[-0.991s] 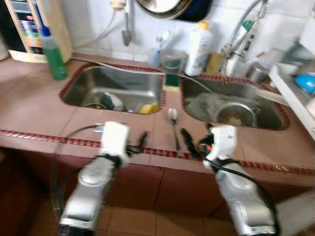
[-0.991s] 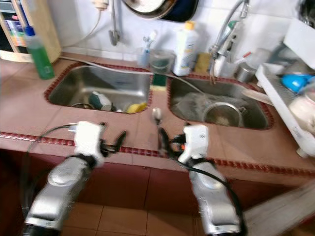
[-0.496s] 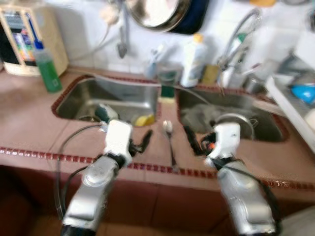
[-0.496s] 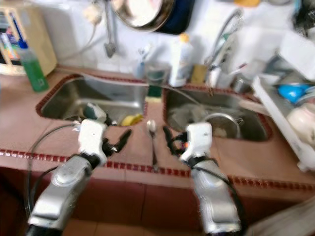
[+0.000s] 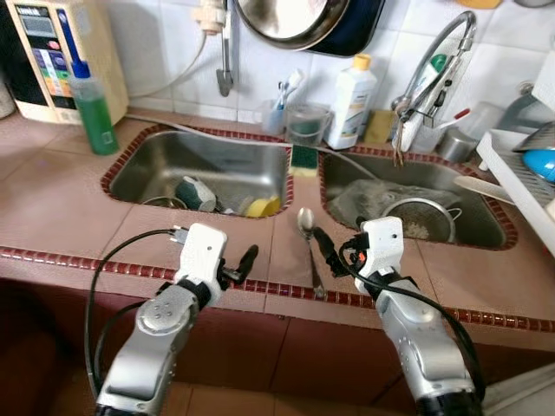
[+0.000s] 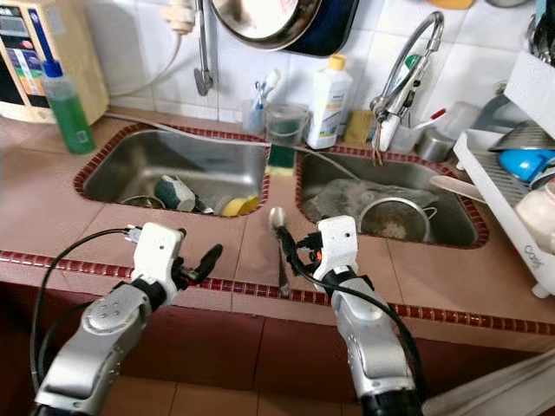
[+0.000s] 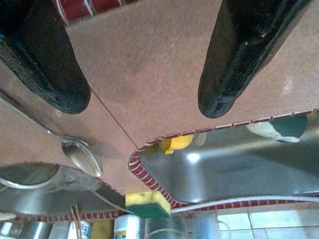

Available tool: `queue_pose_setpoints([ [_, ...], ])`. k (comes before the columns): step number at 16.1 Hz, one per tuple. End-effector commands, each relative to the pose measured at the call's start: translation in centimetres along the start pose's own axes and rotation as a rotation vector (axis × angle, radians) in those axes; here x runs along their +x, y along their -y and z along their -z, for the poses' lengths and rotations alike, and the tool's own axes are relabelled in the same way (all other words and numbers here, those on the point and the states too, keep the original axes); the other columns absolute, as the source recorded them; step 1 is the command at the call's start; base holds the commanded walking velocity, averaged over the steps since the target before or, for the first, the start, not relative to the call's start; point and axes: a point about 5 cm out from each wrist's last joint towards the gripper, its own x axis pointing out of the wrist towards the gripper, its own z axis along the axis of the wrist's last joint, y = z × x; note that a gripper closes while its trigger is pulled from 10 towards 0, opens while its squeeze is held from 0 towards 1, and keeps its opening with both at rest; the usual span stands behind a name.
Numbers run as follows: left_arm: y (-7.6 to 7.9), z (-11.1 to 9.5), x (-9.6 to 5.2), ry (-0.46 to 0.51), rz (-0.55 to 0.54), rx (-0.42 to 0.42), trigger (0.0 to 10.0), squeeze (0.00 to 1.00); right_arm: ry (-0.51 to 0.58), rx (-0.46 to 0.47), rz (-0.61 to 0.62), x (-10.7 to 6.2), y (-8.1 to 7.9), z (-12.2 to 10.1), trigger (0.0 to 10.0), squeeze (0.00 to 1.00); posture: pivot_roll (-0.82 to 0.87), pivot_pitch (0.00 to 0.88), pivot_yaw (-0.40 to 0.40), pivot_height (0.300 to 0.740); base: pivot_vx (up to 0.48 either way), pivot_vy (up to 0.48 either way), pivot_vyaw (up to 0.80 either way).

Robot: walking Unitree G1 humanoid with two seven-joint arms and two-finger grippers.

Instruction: Kitchen organization

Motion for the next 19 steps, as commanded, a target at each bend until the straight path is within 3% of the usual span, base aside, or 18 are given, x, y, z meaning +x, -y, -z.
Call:
queue_pose_setpoints([
  [1, 0.0, -0.4, -0.3, 0.004, 0.031, 0.01, 10.0, 0.0, 0.012, 0.037, 0.05, 0.8, 1.2, -0.6, 10.0, 0.0, 0.0, 0.027, -0.083, 0.74, 0.0, 0.0, 0.0],
  [8, -1.3, -2.0, -1.8, 0.024, 0.151, 0.05, 10.0, 0.0, 0.024, 0.042, 0.064, 3.9, 2.1, -1.9, 10.0, 0.0, 0.0, 0.086, -0.075, 0.74, 0.0, 0.0, 0.0],
  [15, -1.1, -3.0, -2.5, 0.046, 0.19, 0.068, 10.0, 0.0, -0.035, 0.058, -0.024, 5.4, 0.3, -0.5, 10.0, 0.0, 0.02, 0.11, -0.092, 0.74, 0.0, 0.0, 0.0],
  [19, -1.0, -3.1, -2.6, 0.053, 0.187, 0.069, 10.0, 0.0, -0.072, 0.077, -0.066, 5.4, -1.1, 0.5, 10.0, 0.0, 0.03, 0.109, -0.104, 0.74, 0.0, 0.0, 0.0],
])
